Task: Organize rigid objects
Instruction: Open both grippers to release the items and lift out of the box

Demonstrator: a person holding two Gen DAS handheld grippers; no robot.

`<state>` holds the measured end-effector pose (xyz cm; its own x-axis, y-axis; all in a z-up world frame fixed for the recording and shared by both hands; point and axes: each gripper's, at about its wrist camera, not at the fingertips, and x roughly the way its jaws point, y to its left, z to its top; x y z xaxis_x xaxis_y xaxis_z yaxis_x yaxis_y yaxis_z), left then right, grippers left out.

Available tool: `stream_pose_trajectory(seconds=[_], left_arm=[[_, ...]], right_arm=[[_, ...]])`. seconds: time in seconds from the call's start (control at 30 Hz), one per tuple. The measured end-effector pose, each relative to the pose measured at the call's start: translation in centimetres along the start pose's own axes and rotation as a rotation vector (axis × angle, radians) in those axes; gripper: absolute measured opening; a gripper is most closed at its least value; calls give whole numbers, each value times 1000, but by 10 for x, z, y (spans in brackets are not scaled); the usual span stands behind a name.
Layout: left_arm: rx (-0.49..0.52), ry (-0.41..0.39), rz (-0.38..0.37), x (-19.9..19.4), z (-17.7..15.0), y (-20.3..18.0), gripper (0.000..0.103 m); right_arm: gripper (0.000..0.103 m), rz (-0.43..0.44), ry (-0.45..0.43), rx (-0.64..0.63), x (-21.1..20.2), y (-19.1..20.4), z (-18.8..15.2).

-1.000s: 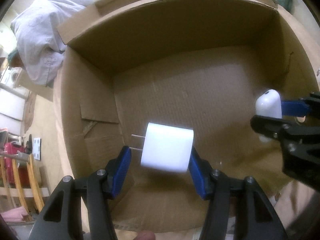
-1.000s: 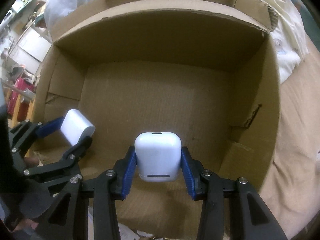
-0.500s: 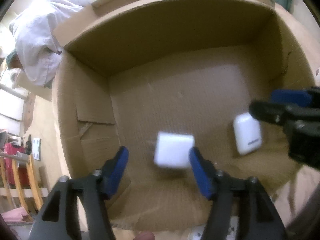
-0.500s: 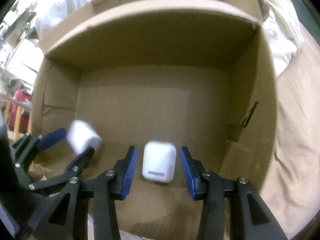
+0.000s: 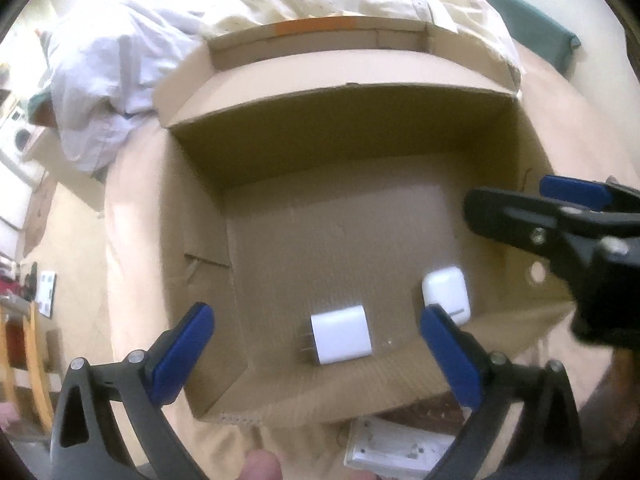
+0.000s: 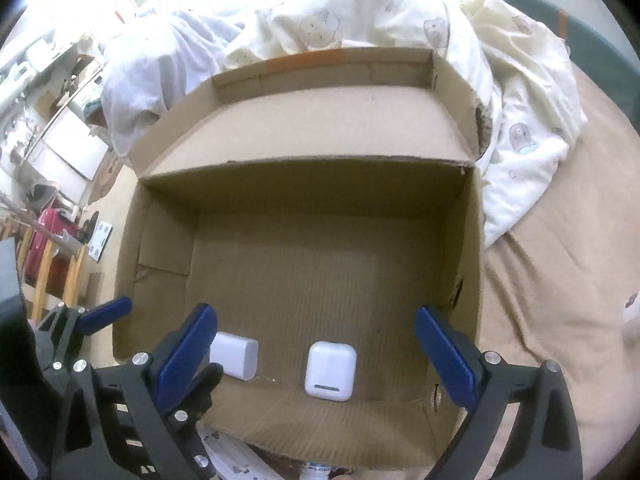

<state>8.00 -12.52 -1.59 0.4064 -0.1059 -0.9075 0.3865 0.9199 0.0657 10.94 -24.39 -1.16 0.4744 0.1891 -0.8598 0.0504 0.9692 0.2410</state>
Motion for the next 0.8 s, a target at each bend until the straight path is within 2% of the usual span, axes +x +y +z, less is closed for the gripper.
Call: stream_pose_trajectory(seconds=[0.17, 0.3, 0.53, 0.67, 0.8], left_arm=[[-5, -19, 8, -10, -1, 7, 103], [-42, 1, -10, -14, -9, 16, 103], [-70, 4, -6, -27, -35, 25, 103], [-80, 6, 26, -34, -49, 31, 103], [-131, 4, 30, -44, -60, 43, 103]], right_arm=[[103, -4, -25, 12, -10, 1, 0], [103, -13, -41, 33, -17, -3, -3], [103, -49, -66, 16, -29, -1, -15], [103, -42, -80, 10, -42, 0, -24], [103, -17, -54, 25, -47, 2, -40]])
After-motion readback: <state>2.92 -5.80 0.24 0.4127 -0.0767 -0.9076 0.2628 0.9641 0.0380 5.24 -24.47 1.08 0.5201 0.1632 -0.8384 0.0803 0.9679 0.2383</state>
